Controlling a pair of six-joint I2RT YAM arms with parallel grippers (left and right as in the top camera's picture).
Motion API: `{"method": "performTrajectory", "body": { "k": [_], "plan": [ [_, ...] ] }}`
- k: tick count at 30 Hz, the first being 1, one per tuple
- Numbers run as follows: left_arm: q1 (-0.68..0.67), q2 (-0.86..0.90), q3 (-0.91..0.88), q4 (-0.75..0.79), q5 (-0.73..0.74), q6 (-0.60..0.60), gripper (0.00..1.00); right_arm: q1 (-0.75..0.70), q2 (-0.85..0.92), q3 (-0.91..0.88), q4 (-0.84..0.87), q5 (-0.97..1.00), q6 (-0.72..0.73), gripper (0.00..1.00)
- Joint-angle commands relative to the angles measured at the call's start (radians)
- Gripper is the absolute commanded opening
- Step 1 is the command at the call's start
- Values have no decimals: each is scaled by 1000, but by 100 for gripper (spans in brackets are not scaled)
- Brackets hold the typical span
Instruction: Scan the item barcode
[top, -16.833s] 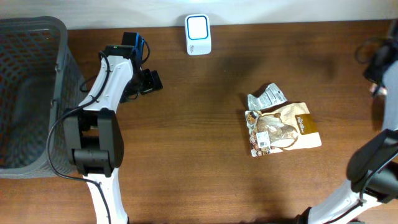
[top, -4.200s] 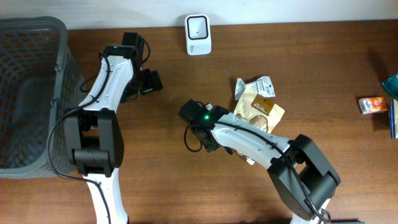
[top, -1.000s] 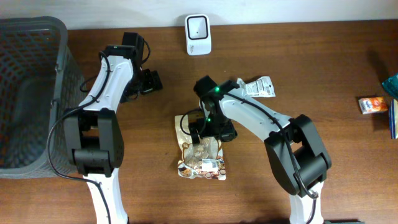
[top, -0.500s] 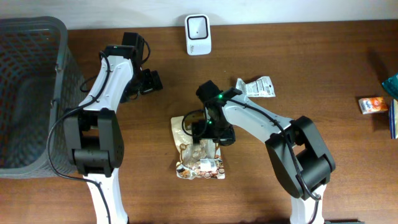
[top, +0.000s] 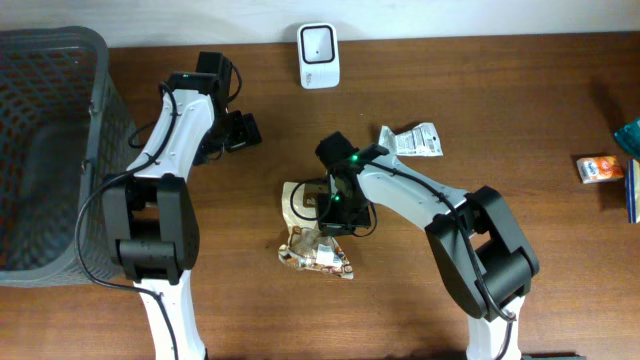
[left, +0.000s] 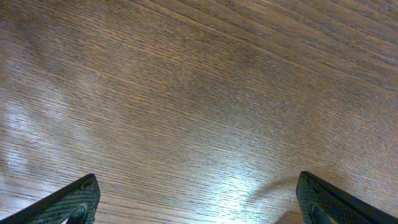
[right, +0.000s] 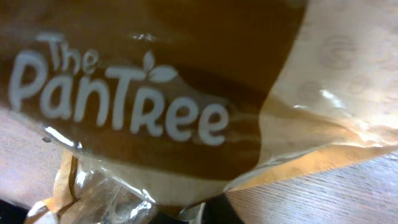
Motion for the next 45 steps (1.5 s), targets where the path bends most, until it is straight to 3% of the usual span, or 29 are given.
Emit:
{"method": "performTrajectory", "body": {
  "k": [1,7,18,21,34,45],
  "plan": [
    [-2,-30,-4,-1,-7,2,99,-37,28,21,-44,84,1,4],
    [-2,-30,-4,-1,-7,2,99,-84,24,153,-216,217,-15,4],
    [-2,-30,-4,-1,-7,2,99,-81,-19,462,-571,808,-2,4],
    [-2,-30,-4,-1,-7,2,99,-81,-18,475,-653,974,45,4],
    [-2,-30,-4,-1,-7,2,99,-85,12,216,-751,1073,106,4],
    [-2,-30,-4,-1,-7,2,99,-40,12,211,-778,1049,127,4]
  ]
}}
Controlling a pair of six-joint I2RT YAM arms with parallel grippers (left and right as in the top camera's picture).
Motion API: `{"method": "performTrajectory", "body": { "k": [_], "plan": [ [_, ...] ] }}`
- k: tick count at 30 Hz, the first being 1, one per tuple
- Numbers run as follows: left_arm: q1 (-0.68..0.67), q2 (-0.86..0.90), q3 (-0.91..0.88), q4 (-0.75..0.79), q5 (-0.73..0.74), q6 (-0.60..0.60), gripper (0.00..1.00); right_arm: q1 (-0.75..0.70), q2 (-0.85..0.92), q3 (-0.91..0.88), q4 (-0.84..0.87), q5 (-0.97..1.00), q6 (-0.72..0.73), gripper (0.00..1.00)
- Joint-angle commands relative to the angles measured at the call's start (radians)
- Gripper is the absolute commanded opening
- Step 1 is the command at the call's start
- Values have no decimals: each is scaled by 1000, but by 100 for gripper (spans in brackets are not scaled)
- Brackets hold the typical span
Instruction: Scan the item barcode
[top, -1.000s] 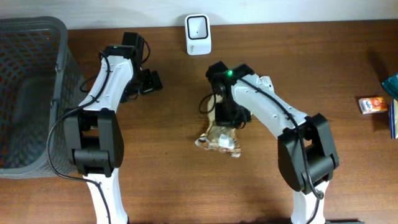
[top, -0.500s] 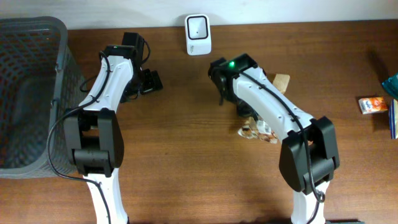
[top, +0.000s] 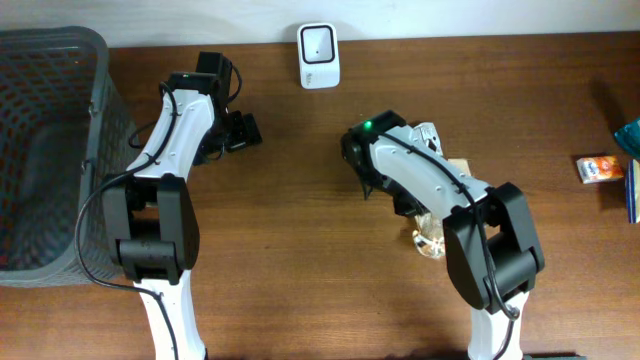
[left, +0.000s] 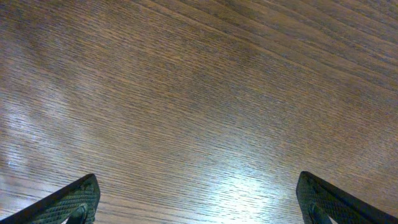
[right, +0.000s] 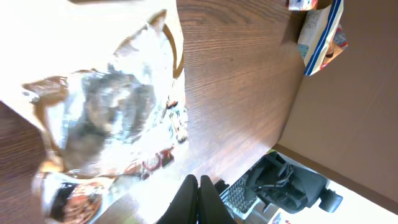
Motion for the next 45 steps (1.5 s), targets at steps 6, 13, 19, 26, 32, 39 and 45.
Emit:
{"method": "performTrajectory", "body": {
  "k": [6,13,19,26,32,39,45],
  "plan": [
    [-2,-30,-4,-1,-7,2,99,39,0,-3,67,-128,19,10],
    [-2,-30,-4,-1,-7,2,99,48,0,-5,127,-391,-262,99],
    [-2,-30,-4,-1,-7,2,99,48,1,-108,87,-407,-262,98],
    [-2,-30,-4,-1,-7,2,99,44,1,-281,216,-237,-224,98],
    [-2,-30,-4,-1,-7,2,99,44,1,-316,344,-139,-225,98],
    [-2,-30,-4,-1,-7,2,99,15,1,-372,449,-88,-228,99],
    [-2,-30,-4,-1,-7,2,99,-34,1,-393,518,-96,-227,61]
  ]
}}
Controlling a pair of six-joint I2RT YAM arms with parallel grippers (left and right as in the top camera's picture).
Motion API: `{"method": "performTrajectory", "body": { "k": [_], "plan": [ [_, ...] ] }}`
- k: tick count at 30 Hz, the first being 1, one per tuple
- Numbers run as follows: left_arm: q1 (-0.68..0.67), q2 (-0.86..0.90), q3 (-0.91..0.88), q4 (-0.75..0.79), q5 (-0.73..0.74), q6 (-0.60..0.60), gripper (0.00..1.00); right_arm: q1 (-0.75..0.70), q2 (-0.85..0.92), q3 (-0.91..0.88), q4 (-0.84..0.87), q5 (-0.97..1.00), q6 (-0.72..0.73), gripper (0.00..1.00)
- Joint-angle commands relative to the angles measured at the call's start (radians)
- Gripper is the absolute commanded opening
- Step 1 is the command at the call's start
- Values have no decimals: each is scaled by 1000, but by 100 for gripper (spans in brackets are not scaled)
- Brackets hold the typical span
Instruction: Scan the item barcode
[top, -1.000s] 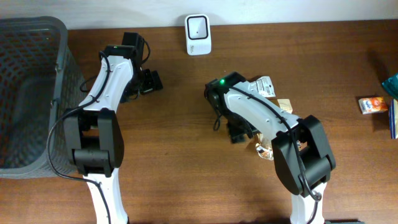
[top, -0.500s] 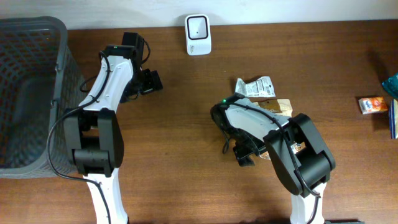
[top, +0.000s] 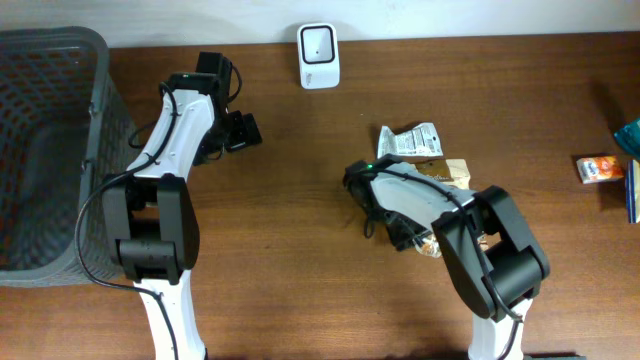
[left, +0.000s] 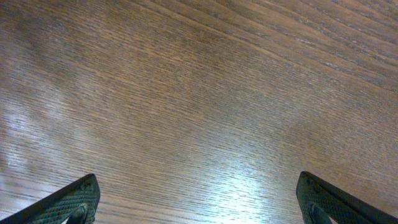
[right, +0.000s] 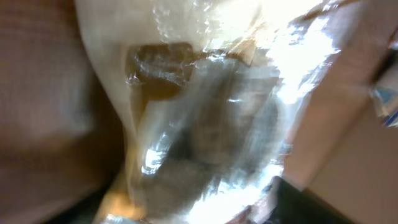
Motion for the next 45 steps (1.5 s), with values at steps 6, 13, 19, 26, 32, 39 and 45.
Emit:
{"method": "performTrajectory", "body": {
  "k": [6,13,19,26,32,39,45],
  "plan": [
    [-2,-30,-4,-2,-7,2,99,-50,38,-34,92,-22,27,37],
    [-2,-30,-4,-2,-7,2,99,-50,38,-31,103,-41,27,9],
    [-2,-30,-4,-2,-7,2,99,-50,38,28,56,-64,31,4],
    [-2,-30,-4,-2,-7,2,99,-50,38,154,-46,-127,30,4],
    [-2,-30,-4,-2,-7,2,99,-50,32,186,-45,-232,30,4],
    [-2,-30,-4,-2,-7,2,99,-50,-40,402,-80,-478,-62,4],
    [-2,-30,-4,-2,-7,2,99,-50,-107,543,-93,-775,-162,4]
  ]
}}
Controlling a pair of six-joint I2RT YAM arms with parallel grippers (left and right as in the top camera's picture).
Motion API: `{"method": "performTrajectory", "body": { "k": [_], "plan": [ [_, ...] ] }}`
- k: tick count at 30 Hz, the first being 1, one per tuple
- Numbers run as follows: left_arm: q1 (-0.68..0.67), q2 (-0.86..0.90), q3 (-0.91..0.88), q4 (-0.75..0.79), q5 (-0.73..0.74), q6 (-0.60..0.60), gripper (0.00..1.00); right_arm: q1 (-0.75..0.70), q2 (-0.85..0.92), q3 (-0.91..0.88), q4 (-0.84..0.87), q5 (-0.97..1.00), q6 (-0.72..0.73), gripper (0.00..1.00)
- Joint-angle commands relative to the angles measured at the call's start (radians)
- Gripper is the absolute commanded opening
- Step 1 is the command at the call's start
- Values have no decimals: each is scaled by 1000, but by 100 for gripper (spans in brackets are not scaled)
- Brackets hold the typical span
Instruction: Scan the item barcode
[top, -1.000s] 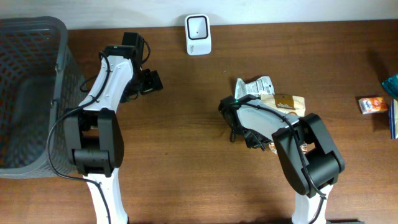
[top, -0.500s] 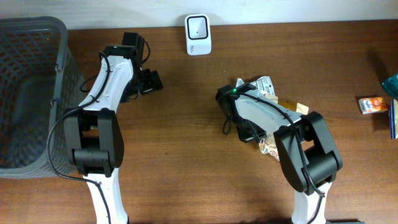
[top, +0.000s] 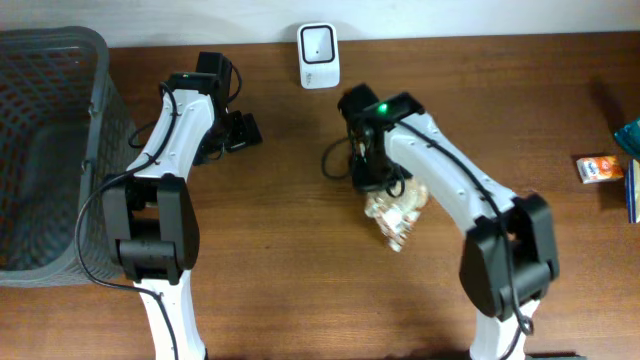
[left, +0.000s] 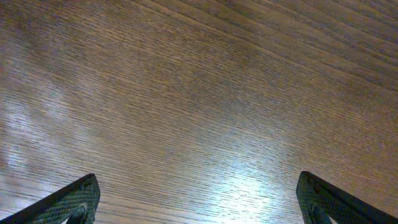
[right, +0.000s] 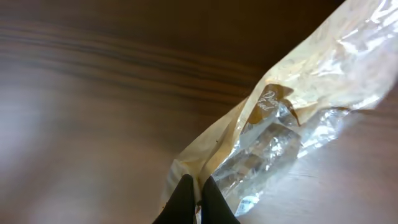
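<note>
A crinkly tan and clear snack bag (top: 396, 212) hangs from my right gripper (top: 372, 180), just right of the table's middle. In the right wrist view the right gripper (right: 196, 198) is shut on the bag's (right: 283, 121) edge, with the wooden table blurred behind it. The white barcode scanner (top: 318, 42) stands at the table's far edge, up and left of the held bag. My left gripper (top: 241, 130) rests at the back left. Seen from its wrist, the left gripper (left: 199, 202) is open over bare wood, holding nothing.
A dark mesh basket (top: 95, 95) fills the left side. A small orange box (top: 599, 168) and a blue packet (top: 631, 135) lie at the right edge. The right arm spans from the front right toward the centre.
My right gripper has moved back toward the scanner, from low at the table's right-centre, with the bag still in it. The left arm has not moved.
The bag first lay at the table's centre under my right gripper. It was then to the right, beside a silver packet, with the gripper still on it. Now it hangs from the gripper, nearer the scanner. The left gripper stayed open throughout.
</note>
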Motion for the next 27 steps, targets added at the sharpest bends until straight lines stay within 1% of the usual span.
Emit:
{"method": "performTrajectory", "body": {
  "k": [1,4,5,6,10,16,19,23,25,27],
  "plan": [
    [-2,-30,-4,-1,-7,2,99,-3,-79,52,19,-254,-71,4],
    [-2,-30,-4,-1,-7,2,99,-3,-86,52,61,-457,-158,4],
    [-2,-30,-4,-1,-7,2,99,-3,-86,52,83,-567,-201,4],
    [-2,-30,-4,-1,-7,2,99,-3,-86,52,98,-630,-222,4],
    [-2,-30,-4,-1,-7,2,99,-3,-86,52,153,-770,-245,4],
    [-2,-30,-4,-1,-7,2,99,-3,-86,21,161,-794,-312,4],
    [-2,-30,-4,-1,-7,2,99,-11,-86,-54,200,-795,-312,4],
    [-2,-30,-4,-1,-7,2,99,-61,-86,-229,294,-851,-290,4],
    [-2,-30,-4,-1,-7,2,99,-108,-86,-301,315,-835,-266,4],
    [-2,-30,-4,-1,-7,2,99,-166,-86,-336,286,-748,-266,4]
  ]
}}
